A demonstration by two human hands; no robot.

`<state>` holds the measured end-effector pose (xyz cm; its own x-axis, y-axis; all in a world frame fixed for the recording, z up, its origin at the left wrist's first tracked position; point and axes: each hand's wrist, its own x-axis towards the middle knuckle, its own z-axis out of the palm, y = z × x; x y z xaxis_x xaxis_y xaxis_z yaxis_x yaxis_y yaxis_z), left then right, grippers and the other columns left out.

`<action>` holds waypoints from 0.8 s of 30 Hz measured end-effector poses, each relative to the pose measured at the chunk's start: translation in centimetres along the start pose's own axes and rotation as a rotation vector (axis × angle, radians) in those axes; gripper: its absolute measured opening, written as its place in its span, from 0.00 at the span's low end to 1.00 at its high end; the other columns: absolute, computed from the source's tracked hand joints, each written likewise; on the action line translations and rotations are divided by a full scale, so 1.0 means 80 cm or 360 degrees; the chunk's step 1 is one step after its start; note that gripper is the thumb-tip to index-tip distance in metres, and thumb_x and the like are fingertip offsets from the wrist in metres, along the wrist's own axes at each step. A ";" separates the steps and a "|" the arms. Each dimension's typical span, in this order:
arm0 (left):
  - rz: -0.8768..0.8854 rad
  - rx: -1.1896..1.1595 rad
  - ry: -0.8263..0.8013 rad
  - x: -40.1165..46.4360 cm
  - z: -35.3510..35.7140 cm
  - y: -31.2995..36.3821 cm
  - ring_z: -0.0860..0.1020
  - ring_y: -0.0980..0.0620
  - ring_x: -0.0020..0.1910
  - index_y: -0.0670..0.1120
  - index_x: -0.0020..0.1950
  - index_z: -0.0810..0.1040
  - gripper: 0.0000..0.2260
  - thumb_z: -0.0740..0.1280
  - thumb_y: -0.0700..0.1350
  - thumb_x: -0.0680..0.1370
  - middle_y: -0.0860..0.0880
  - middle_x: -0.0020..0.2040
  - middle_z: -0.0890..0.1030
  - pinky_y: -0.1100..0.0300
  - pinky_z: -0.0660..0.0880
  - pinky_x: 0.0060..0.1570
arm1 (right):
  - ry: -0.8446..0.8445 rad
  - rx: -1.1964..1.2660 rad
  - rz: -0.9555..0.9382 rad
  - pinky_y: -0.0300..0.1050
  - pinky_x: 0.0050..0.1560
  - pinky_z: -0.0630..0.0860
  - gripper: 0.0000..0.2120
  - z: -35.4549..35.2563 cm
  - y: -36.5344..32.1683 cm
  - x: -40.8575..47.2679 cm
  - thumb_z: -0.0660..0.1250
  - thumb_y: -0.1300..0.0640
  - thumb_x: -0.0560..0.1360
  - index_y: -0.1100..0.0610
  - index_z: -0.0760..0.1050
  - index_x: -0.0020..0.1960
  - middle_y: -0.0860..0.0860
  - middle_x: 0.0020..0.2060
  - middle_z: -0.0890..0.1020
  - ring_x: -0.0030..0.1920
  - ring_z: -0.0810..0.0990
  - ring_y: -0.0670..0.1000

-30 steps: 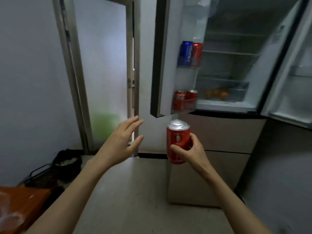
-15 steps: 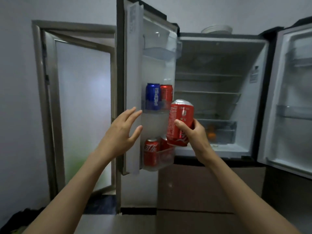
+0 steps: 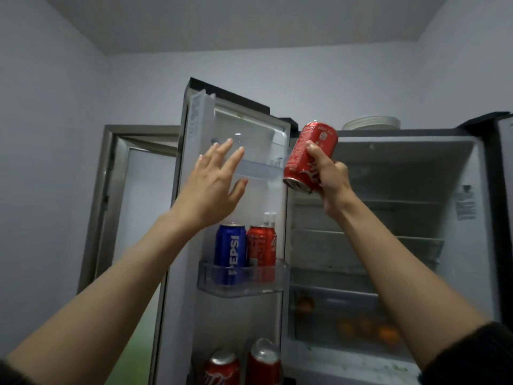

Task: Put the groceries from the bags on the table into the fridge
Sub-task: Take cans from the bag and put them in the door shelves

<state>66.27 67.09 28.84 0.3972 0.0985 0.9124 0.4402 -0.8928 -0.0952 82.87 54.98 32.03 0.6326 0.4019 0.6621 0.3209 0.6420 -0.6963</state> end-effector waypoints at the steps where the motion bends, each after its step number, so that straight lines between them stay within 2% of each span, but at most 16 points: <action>1: -0.0018 0.0060 -0.0018 0.013 0.003 0.002 0.46 0.47 0.76 0.48 0.77 0.51 0.27 0.56 0.52 0.80 0.45 0.77 0.49 0.48 0.48 0.74 | 0.0008 0.0017 -0.0020 0.40 0.37 0.77 0.17 0.003 -0.003 0.019 0.70 0.49 0.71 0.60 0.77 0.53 0.53 0.42 0.83 0.40 0.83 0.50; 4: -0.0044 0.0238 -0.0075 0.045 0.014 0.002 0.45 0.48 0.76 0.49 0.77 0.48 0.27 0.55 0.52 0.81 0.47 0.78 0.47 0.51 0.44 0.74 | -0.0001 0.0067 -0.0096 0.39 0.36 0.77 0.15 0.013 -0.018 0.068 0.71 0.48 0.71 0.57 0.77 0.51 0.51 0.39 0.82 0.38 0.81 0.47; 6: -0.0026 0.0301 -0.0048 0.060 0.017 -0.002 0.46 0.48 0.76 0.48 0.77 0.49 0.26 0.55 0.51 0.81 0.47 0.78 0.48 0.51 0.44 0.74 | -0.0028 0.0121 -0.0143 0.38 0.37 0.78 0.14 0.021 -0.028 0.094 0.71 0.48 0.71 0.57 0.77 0.50 0.50 0.39 0.82 0.38 0.81 0.47; 11: 0.0017 0.0383 0.0087 0.069 0.024 0.000 0.56 0.45 0.74 0.45 0.76 0.56 0.25 0.58 0.48 0.80 0.42 0.75 0.58 0.49 0.55 0.73 | -0.0094 0.0135 -0.0269 0.43 0.46 0.79 0.08 0.049 -0.039 0.143 0.71 0.49 0.70 0.53 0.75 0.42 0.51 0.42 0.82 0.44 0.82 0.50; 21: 0.0176 0.0417 0.0216 0.075 0.019 -0.015 0.71 0.40 0.65 0.42 0.69 0.69 0.22 0.67 0.39 0.76 0.39 0.67 0.72 0.47 0.68 0.63 | -0.0314 -0.0582 -0.0259 0.51 0.52 0.79 0.11 0.094 -0.004 0.172 0.71 0.46 0.64 0.53 0.76 0.37 0.54 0.44 0.82 0.47 0.80 0.54; 24: 0.0176 0.0383 0.0258 0.076 0.022 -0.019 0.72 0.40 0.65 0.43 0.69 0.70 0.22 0.68 0.39 0.75 0.40 0.67 0.72 0.47 0.70 0.62 | -0.0412 -0.0586 -0.0222 0.49 0.50 0.78 0.10 0.091 -0.004 0.172 0.71 0.48 0.65 0.54 0.75 0.38 0.53 0.42 0.81 0.47 0.79 0.54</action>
<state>69.39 69.84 33.87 0.3281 -0.0819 0.9411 0.5871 -0.7628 -0.2710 86.36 65.04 43.33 0.3842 0.5080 0.7709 0.6483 0.4460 -0.6170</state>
